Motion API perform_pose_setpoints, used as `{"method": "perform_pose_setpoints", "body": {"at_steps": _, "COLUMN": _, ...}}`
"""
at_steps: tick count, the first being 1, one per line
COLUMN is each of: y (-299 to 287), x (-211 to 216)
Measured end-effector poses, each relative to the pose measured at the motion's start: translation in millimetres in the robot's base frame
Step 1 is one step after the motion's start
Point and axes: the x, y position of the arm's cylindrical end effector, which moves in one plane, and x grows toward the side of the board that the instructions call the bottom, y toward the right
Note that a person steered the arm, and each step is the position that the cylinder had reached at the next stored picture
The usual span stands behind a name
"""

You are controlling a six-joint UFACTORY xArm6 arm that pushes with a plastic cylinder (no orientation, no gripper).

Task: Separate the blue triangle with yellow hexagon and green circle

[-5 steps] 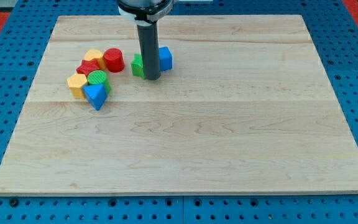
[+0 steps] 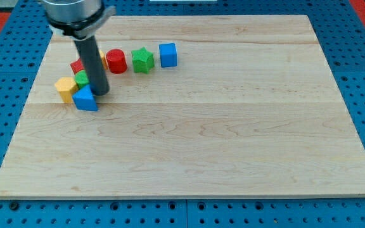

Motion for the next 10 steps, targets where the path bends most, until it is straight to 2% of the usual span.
{"method": "perform_pose_setpoints", "body": {"at_steps": 1, "y": -30.8, "x": 0.0}}
{"method": "perform_pose_setpoints", "body": {"at_steps": 3, "y": -15.0, "x": 18.5}}
{"method": "perform_pose_setpoints", "body": {"at_steps": 4, "y": 16.8, "x": 44.6}}
{"method": "perform_pose_setpoints", "body": {"at_steps": 5, "y": 18.4, "x": 76.2}}
{"method": "perform_pose_setpoints", "body": {"at_steps": 7, "y": 14.4, "x": 176.7}}
{"method": "perform_pose_setpoints", "body": {"at_steps": 8, "y": 8.0, "x": 145.5}}
{"method": "perform_pose_setpoints", "body": {"at_steps": 10, "y": -38.0, "x": 146.8}}
